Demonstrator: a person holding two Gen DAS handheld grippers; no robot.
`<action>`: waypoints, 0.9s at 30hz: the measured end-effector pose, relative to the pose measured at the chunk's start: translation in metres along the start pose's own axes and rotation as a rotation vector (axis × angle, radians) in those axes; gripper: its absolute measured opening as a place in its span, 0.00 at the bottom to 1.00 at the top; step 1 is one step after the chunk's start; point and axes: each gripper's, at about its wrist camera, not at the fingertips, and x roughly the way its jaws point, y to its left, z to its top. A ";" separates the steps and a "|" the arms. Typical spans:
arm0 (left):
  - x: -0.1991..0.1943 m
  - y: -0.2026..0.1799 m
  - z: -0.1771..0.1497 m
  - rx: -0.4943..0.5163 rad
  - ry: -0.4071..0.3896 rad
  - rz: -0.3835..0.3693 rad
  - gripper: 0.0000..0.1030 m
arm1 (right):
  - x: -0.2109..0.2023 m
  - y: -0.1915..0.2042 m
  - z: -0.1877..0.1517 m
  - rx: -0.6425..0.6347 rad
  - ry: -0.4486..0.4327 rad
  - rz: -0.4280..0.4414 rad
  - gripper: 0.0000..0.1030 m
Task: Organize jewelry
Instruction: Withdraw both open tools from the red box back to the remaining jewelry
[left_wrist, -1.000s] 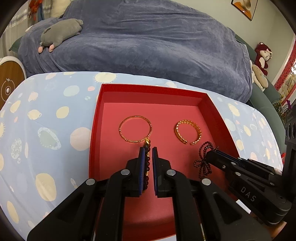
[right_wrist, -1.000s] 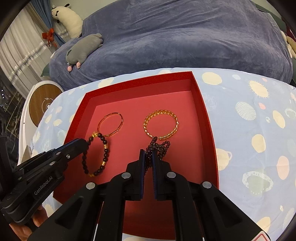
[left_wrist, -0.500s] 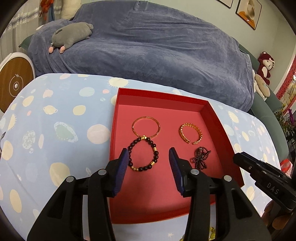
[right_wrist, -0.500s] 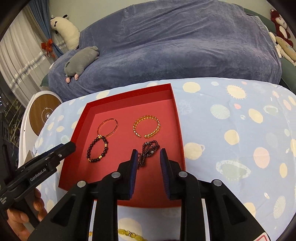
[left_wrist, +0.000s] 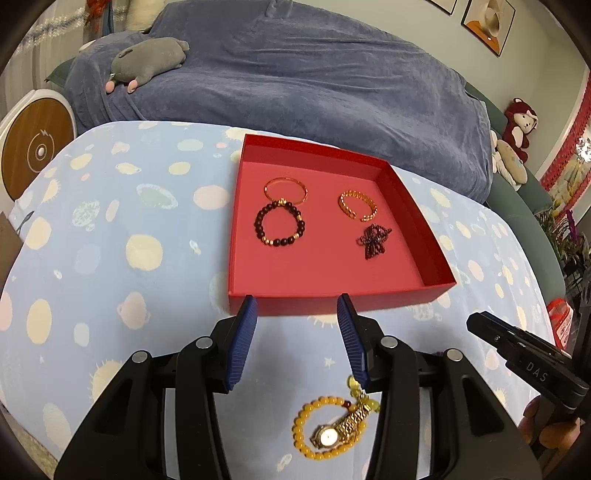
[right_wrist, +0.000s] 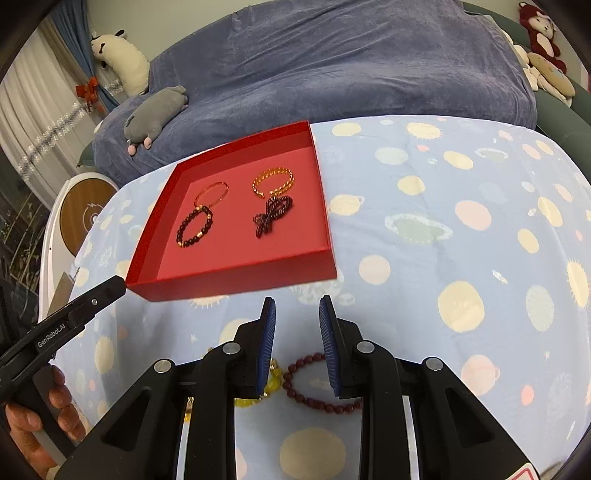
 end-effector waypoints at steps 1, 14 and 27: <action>-0.002 0.000 -0.006 -0.003 0.007 -0.002 0.42 | -0.002 -0.001 -0.006 0.001 0.004 -0.003 0.24; -0.010 -0.006 -0.076 0.008 0.094 0.001 0.42 | -0.020 -0.025 -0.067 0.063 0.047 -0.033 0.24; -0.007 -0.034 -0.101 0.077 0.128 -0.037 0.42 | -0.019 -0.024 -0.096 0.087 0.080 -0.021 0.24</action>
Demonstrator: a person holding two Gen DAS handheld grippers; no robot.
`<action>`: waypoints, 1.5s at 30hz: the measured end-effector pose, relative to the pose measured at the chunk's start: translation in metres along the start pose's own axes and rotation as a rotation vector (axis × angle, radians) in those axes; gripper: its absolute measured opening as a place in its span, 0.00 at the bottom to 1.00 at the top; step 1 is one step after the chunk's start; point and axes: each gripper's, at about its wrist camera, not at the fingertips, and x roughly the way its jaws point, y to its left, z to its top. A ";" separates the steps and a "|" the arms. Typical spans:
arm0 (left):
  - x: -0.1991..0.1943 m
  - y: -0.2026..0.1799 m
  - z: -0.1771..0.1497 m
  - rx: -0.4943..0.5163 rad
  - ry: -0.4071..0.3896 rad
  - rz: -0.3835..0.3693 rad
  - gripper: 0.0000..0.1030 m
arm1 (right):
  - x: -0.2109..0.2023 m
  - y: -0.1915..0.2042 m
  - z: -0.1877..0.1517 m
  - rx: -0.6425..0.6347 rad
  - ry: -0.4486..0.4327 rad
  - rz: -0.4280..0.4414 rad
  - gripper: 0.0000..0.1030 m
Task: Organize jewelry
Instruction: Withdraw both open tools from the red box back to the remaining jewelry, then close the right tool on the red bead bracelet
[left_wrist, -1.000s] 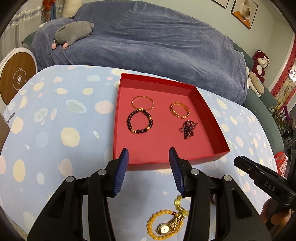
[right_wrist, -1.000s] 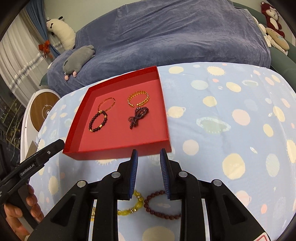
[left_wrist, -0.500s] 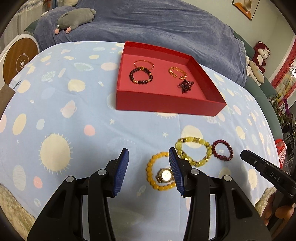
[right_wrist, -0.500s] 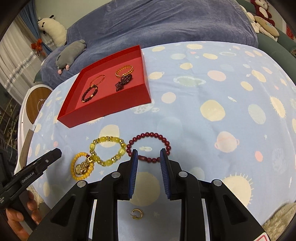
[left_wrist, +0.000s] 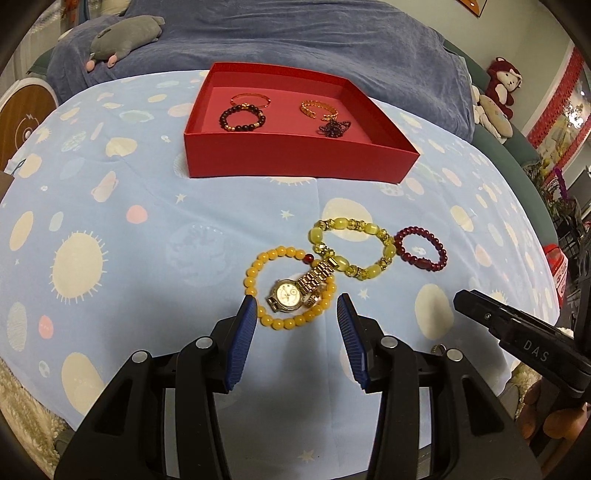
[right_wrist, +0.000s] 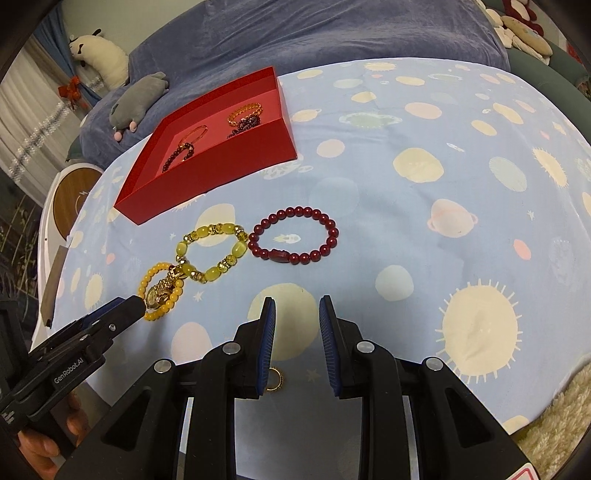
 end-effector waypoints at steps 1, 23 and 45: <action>0.002 -0.002 0.000 0.001 0.003 -0.001 0.42 | 0.000 -0.001 0.001 0.002 0.000 -0.001 0.24; 0.009 0.024 -0.013 -0.025 0.001 0.060 0.41 | 0.030 -0.005 0.051 -0.028 -0.023 -0.055 0.24; 0.021 0.035 0.016 -0.081 -0.009 0.062 0.35 | 0.047 0.000 0.048 -0.064 -0.001 -0.093 0.14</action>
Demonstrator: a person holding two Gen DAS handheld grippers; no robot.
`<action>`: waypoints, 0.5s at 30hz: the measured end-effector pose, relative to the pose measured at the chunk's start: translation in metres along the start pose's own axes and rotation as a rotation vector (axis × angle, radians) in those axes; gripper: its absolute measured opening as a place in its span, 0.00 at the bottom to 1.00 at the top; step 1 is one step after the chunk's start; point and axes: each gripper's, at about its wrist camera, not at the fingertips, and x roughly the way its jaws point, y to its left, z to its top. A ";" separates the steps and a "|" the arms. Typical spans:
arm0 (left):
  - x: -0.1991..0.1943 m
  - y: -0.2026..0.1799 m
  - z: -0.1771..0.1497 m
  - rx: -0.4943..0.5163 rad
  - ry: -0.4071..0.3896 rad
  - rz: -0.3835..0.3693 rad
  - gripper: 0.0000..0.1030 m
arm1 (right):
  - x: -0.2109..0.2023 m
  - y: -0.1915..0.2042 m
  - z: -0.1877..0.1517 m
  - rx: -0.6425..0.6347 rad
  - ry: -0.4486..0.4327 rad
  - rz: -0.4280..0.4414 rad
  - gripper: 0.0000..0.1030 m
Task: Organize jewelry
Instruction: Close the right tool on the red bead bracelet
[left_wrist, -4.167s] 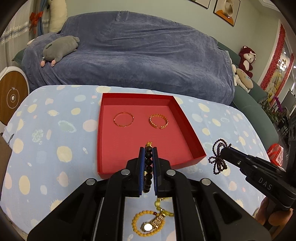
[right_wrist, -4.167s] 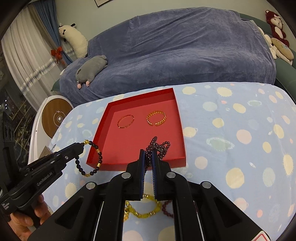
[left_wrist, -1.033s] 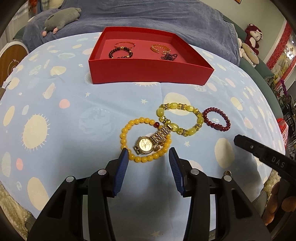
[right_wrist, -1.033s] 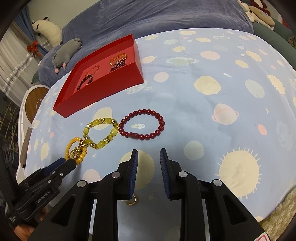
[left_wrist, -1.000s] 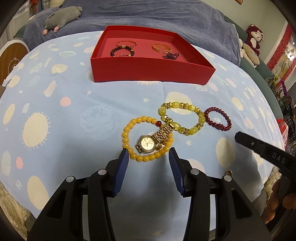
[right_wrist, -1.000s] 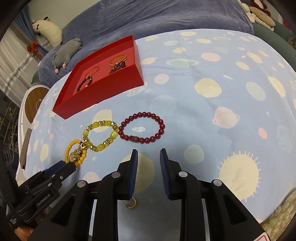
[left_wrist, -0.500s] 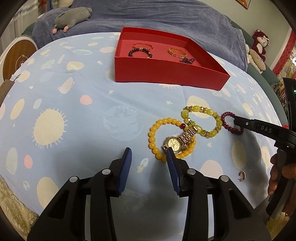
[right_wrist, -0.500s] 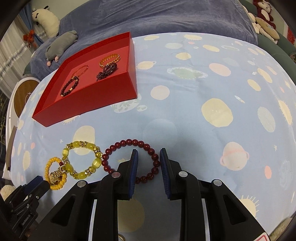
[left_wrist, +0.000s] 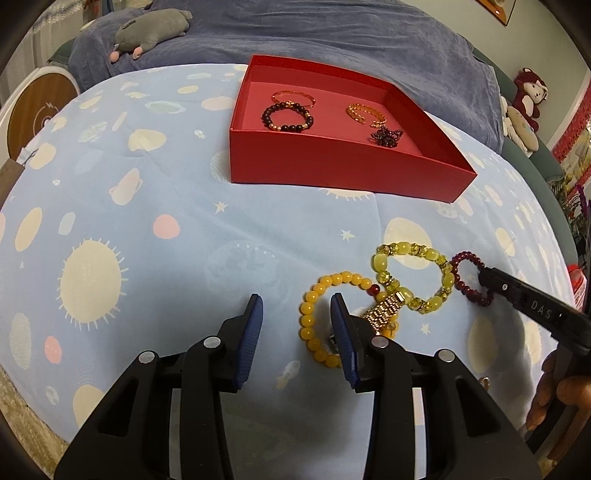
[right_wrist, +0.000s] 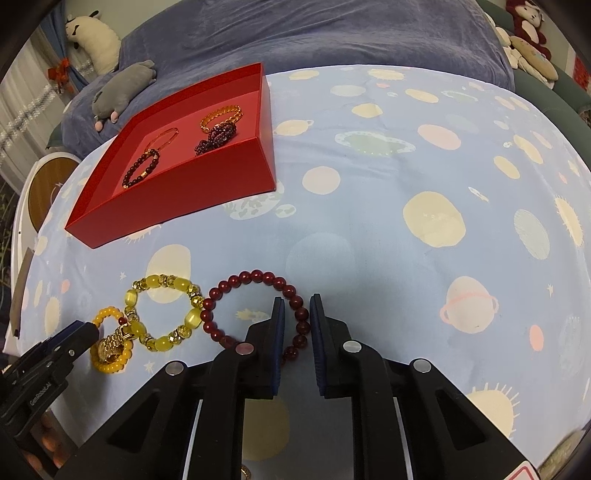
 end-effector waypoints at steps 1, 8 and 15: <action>-0.003 0.001 0.000 -0.016 -0.004 -0.018 0.35 | -0.001 0.000 -0.002 0.003 0.001 0.004 0.14; -0.013 -0.024 -0.007 0.052 0.000 -0.087 0.36 | -0.009 0.001 -0.017 0.022 0.009 0.024 0.09; 0.000 -0.044 -0.007 0.115 0.020 -0.108 0.35 | -0.016 0.000 -0.032 0.040 0.028 0.036 0.09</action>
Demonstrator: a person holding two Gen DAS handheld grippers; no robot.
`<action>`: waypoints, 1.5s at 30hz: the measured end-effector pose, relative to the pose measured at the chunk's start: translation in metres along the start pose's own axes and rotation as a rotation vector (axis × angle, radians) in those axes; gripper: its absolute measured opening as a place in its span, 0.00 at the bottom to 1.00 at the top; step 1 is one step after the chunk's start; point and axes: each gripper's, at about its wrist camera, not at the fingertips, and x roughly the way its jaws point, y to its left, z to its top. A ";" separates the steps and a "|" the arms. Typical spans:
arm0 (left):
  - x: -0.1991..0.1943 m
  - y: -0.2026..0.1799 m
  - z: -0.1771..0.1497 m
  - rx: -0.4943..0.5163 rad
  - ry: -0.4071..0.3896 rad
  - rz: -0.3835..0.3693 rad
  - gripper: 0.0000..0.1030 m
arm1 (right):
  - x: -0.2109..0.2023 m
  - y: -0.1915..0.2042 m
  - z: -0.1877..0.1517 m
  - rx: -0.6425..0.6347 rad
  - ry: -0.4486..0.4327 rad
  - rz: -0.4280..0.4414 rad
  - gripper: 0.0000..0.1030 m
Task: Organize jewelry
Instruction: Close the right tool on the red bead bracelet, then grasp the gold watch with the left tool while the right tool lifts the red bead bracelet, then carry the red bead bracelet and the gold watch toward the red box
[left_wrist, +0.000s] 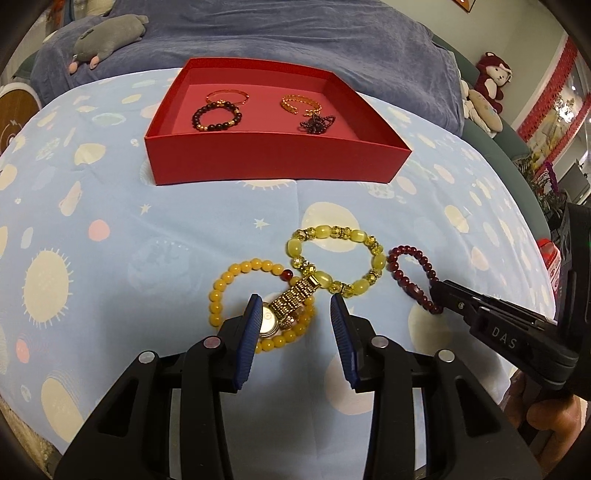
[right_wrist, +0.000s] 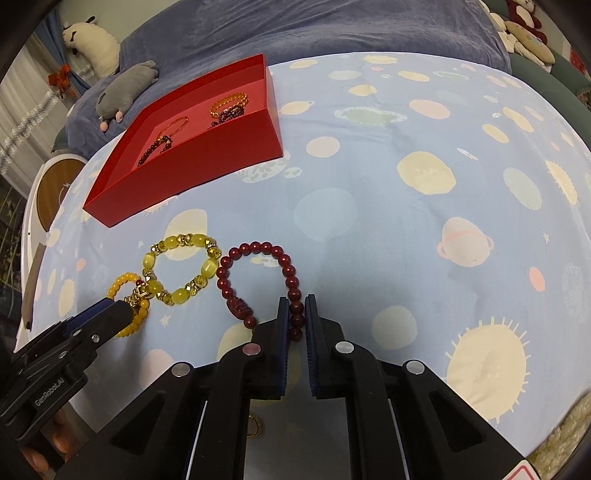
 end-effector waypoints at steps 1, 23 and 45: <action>0.001 -0.002 0.000 0.012 -0.007 0.008 0.35 | -0.001 0.000 -0.002 0.003 0.002 0.001 0.09; 0.000 0.010 -0.002 -0.021 -0.001 0.039 0.11 | -0.004 0.001 -0.007 0.030 0.014 0.028 0.08; -0.065 0.043 0.022 -0.181 -0.130 -0.020 0.11 | -0.040 0.017 -0.002 0.013 -0.057 0.095 0.08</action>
